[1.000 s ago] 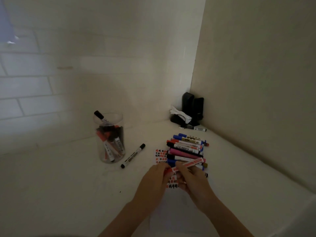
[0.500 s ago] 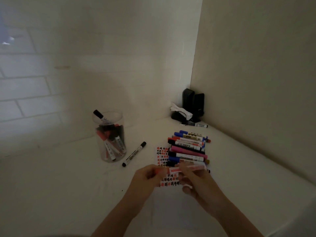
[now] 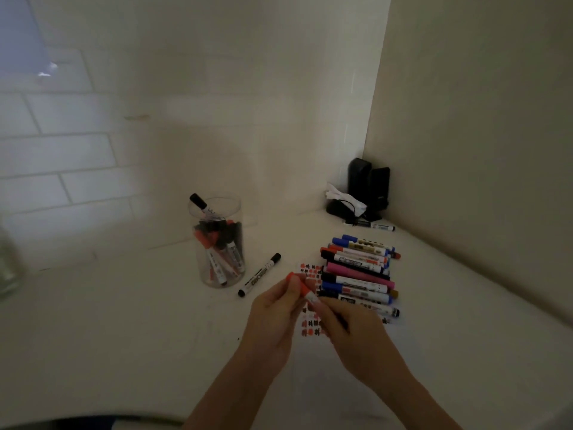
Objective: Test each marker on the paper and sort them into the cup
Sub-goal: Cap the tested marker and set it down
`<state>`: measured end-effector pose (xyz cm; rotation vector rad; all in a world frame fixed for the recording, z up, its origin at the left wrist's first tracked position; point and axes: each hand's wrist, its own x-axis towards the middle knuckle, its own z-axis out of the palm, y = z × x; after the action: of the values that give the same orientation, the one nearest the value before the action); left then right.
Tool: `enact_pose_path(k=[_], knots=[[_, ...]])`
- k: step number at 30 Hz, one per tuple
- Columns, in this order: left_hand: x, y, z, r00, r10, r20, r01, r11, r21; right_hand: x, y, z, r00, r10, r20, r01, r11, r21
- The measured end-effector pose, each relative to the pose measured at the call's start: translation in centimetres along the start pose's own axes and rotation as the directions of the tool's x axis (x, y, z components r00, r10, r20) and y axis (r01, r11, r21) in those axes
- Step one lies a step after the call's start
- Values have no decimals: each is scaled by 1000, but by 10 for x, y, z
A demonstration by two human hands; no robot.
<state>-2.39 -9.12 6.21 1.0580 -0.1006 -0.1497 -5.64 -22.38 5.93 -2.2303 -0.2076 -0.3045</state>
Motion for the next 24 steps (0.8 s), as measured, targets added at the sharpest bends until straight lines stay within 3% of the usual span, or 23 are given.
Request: enact_pose_path(k=[3, 5, 7, 8, 10, 12, 14, 16, 17, 18, 20, 22, 24], knots=[[0, -10, 6, 997, -69, -25, 70, 995, 69, 2, 2, -2, 1000, -6, -25, 5, 999, -34], [4, -12, 2, 987, -98, -124, 113, 986, 119, -5, 7, -5, 1000, 5, -1, -5, 998, -66], [24, -4, -24, 945, -14, -327, 72, 983, 167, -19, 15, -12, 999, 35, 6, -34, 994, -99], [33, 0, -40, 930, 52, -364, 11, 986, 168, -28, 21, -18, 996, 85, -5, -85, 991, -102], [35, 7, -43, 968, 70, -239, -45, 993, 108, -33, 35, -35, 982, 171, -75, -179, 975, -128], [30, -6, -28, 999, -11, -53, 27, 945, 327, -28, 46, -37, 976, 197, -97, -210, 966, -149], [24, -25, -12, 1000, 0, -18, 8, 889, 457, -21, 50, -30, 987, 137, -79, -146, 981, -127], [28, -38, -9, 996, 76, -41, -40, 833, 552, -18, 51, -30, 983, 123, -140, -119, 992, 35], [32, -41, -11, 994, 93, -56, -41, 800, 598, -18, 51, -34, 972, 175, -159, -141, 969, 203], [36, -43, -14, 992, 111, -52, -53, 771, 634, -17, 48, -39, 958, 254, -135, -175, 886, 430], [38, -50, -15, 990, 138, 17, -111, 713, 692, -15, 46, -50, 922, 388, 17, -256, 575, 777], [41, -54, -13, 983, 174, 62, -163, 663, 730, -14, 52, -57, 904, 419, 87, -302, 479, 824], [48, -58, -16, 980, 186, 65, -170, 630, 757, -13, 63, -56, 894, 440, 80, -322, 508, 799]])
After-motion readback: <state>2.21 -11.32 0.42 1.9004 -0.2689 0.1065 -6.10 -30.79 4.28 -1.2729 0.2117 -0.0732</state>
